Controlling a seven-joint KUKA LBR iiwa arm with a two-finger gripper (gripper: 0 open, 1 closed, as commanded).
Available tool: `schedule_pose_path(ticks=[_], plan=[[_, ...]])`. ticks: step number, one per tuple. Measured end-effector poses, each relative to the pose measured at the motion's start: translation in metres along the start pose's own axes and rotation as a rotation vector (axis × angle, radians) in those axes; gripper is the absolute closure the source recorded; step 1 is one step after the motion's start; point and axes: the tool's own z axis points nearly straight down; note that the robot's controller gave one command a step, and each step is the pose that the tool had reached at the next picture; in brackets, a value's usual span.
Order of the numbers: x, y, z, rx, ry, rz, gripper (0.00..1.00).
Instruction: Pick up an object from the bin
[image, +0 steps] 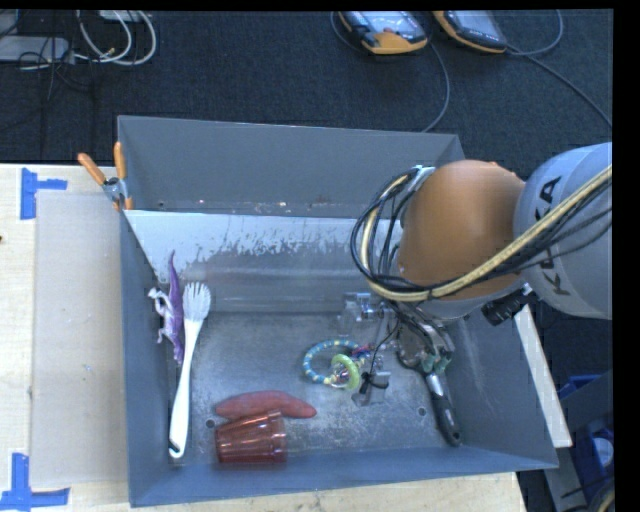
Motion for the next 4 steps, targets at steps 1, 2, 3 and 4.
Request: schedule_pose_path(ticks=[1, 2, 3, 4], plan=[[-0.001, 0.000, -0.004, -0.001, -0.008, 0.002, 0.00], [-0.030, -0.016, 0.053, 0.000, -0.009, -0.093, 0.00], [-0.052, -0.032, 0.059, -0.001, -0.004, -0.074, 0.00], [-0.066, -0.034, 0.068, 0.000, -0.009, -0.152, 0.00]])
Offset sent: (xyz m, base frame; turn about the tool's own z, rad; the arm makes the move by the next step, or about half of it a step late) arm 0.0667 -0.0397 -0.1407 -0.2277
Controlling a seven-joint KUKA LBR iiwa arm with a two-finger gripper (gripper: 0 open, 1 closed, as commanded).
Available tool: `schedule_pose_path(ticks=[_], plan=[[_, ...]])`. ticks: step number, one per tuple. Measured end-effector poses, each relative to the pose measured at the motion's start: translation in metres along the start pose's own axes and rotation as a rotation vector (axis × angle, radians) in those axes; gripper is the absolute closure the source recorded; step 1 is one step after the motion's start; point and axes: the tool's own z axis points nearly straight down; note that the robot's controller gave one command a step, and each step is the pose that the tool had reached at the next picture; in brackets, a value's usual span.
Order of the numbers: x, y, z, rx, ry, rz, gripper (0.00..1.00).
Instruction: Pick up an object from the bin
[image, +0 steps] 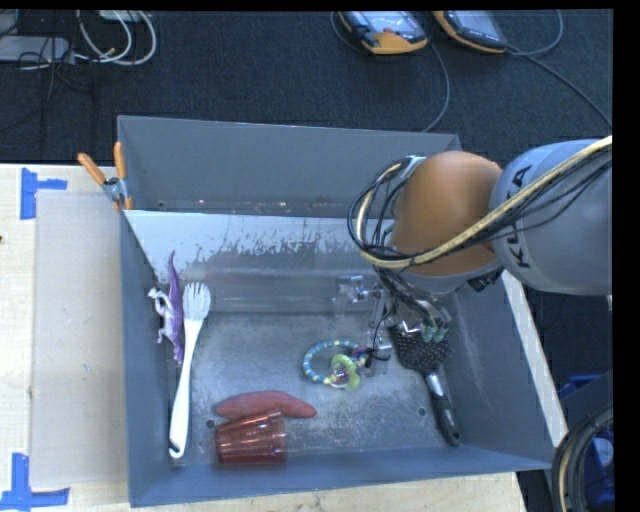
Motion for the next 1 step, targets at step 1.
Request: schedule_pose_path(ticks=[1], plan=[[-0.0026, -0.0043, 0.0698, -0.001, 0.002, 0.023, 0.00]])
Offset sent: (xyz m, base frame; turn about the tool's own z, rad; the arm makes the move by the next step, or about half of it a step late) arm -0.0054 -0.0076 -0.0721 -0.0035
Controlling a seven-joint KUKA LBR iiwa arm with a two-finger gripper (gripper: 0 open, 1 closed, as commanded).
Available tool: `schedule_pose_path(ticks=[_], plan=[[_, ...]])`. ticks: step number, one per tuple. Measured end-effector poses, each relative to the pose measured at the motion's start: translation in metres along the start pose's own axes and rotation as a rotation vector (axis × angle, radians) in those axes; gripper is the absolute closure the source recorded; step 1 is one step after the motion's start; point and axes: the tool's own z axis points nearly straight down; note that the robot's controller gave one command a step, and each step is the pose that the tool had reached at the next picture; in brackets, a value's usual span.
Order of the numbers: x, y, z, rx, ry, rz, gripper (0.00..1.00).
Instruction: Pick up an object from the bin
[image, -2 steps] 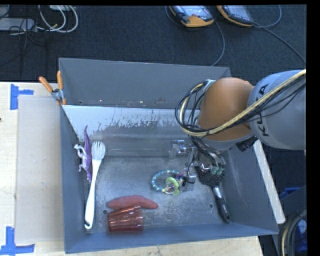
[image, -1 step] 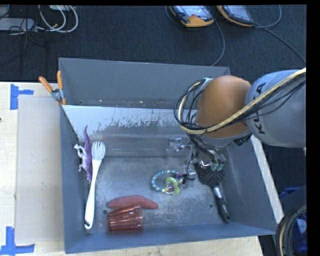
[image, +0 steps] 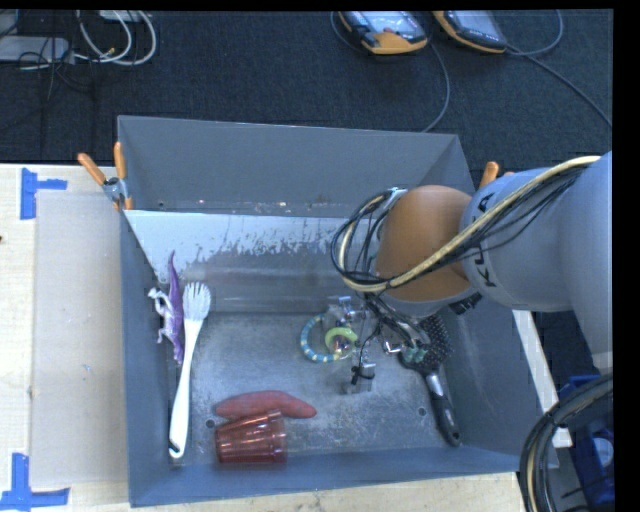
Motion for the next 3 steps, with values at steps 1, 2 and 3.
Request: schedule_pose_path(ticks=[1, 2, 3], plan=[[0.0092, -0.0018, 0.0031, 0.000, 0.000, -0.024, 1.00], [0.0092, -0.0018, 0.0031, 0.000, 0.000, -0.024, 1.00], [0.0093, -0.0017, 0.0026, 0.000, 0.000, -0.024, 1.00]])
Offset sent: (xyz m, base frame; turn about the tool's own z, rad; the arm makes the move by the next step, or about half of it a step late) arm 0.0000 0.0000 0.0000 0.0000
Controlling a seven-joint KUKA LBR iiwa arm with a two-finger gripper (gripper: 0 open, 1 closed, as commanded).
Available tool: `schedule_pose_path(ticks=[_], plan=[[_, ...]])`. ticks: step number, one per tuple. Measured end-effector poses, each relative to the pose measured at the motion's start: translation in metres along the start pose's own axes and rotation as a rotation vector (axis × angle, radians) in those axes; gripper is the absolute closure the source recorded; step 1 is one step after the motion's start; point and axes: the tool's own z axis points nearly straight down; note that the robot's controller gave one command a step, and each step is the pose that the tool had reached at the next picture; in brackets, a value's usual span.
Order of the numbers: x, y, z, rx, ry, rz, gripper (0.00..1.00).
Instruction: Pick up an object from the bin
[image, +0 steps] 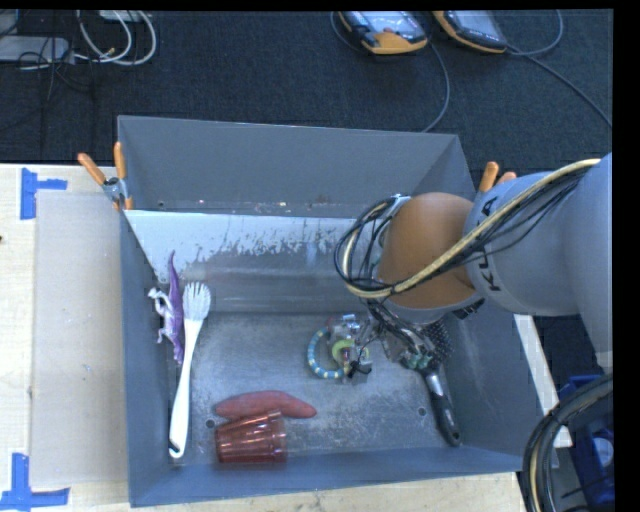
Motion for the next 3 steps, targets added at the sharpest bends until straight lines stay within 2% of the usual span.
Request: schedule_pose_path(ticks=[1, 2, 3], plan=[[0.001, 0.000, -0.004, -0.001, 0.004, 0.000, 1.00], [0.003, 0.001, -0.023, -0.002, 0.011, 0.001, 1.00], [0.000, 0.001, -0.046, 0.000, 0.000, 0.001, 1.00]])
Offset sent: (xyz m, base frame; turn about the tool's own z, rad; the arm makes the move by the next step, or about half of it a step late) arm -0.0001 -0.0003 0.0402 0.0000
